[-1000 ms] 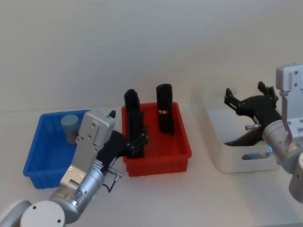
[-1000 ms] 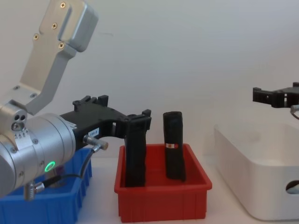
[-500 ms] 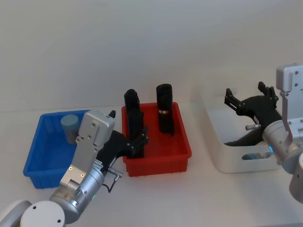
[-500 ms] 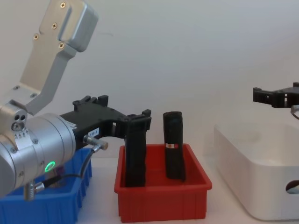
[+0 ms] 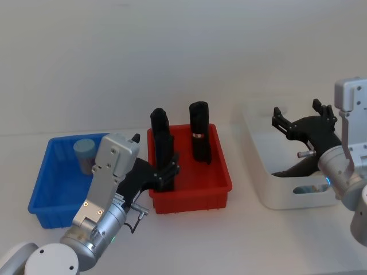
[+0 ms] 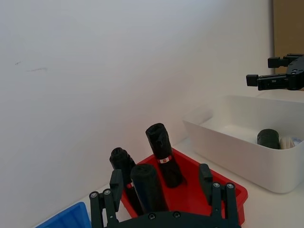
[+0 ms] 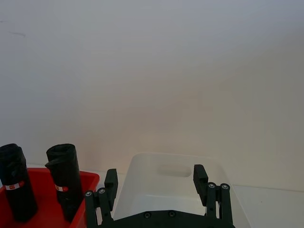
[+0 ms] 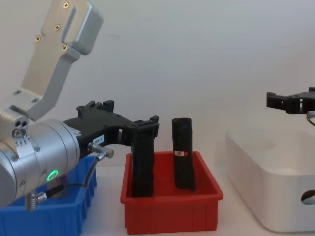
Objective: Pick the cotton swabs from the blue box and place them into the white box.
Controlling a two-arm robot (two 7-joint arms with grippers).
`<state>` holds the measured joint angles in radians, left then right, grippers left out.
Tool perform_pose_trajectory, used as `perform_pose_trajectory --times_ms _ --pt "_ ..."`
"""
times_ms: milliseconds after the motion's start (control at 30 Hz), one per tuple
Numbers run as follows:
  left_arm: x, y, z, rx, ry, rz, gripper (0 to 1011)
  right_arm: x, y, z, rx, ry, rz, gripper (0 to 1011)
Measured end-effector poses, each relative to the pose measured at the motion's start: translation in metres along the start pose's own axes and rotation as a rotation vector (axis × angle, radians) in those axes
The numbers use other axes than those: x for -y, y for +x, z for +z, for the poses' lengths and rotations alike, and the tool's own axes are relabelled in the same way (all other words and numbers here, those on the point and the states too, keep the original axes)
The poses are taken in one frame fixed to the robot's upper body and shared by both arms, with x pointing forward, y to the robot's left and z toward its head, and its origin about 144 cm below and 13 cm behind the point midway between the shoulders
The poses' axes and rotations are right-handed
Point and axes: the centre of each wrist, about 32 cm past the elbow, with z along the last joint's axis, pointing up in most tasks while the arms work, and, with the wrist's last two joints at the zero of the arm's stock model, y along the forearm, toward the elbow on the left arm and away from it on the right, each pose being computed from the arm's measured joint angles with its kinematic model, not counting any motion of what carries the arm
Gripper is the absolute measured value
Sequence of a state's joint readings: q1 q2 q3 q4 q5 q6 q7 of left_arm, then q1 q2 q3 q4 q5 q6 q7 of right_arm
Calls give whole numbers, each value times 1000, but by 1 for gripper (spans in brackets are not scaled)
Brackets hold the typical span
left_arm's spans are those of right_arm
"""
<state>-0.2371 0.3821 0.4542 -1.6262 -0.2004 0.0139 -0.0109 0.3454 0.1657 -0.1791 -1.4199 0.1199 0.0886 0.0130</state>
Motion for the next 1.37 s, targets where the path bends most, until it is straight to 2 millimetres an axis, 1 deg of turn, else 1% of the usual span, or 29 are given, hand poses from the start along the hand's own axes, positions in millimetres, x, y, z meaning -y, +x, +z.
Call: perform_pose_trajectory --times_ms 1367 --pt "0 0 0 0 0 0 1004 0 0 0 0 0 0 1001"
